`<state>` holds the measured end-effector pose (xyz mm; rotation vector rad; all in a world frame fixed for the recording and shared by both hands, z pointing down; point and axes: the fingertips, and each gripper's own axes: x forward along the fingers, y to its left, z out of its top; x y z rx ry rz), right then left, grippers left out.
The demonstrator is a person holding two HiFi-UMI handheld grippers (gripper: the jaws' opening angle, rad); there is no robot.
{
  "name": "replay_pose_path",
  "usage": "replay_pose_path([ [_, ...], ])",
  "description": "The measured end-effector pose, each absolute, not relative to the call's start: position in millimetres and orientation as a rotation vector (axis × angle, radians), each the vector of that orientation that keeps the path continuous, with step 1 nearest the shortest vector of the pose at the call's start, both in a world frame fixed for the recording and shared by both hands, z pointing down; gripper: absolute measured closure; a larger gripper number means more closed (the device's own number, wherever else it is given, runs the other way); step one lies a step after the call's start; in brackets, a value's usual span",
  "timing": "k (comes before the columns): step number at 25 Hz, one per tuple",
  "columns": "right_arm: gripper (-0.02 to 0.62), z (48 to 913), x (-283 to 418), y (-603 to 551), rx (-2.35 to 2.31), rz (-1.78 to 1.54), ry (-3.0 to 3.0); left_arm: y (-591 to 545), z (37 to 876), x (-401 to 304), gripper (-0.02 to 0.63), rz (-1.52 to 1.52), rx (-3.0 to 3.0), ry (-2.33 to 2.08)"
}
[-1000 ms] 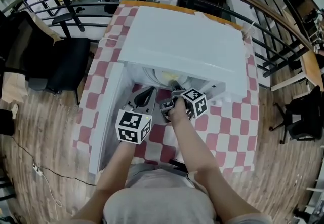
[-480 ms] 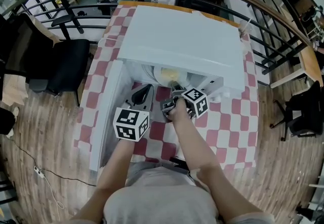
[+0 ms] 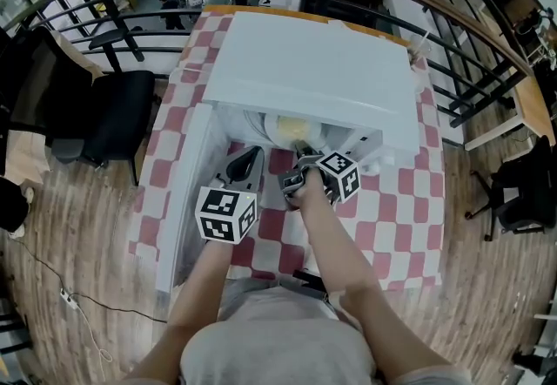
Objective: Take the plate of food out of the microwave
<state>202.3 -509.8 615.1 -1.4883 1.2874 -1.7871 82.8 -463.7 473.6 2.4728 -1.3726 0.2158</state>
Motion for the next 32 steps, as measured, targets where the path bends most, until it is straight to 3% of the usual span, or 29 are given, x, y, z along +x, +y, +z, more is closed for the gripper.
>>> replay_pose_path([
  [5, 0.479, 610.5, 202.5, -510.4, -1.470, -1.774, 1.302, -462.2, 475.6, 84.2, 0.603, 0.220, 2.471, -1.369],
  [7, 0.546, 604.1, 201.1, -513.3, -1.464, -1.752, 1.331, -462.0, 476.5, 83.5, 0.603, 0.217, 2.468, -1.369],
  [32, 0.561, 575.1, 204.7, -498.5, -1.285, -1.632, 1.380, -445.3, 468.7, 92.9, 0.603, 0.203, 2.485, -1.369],
])
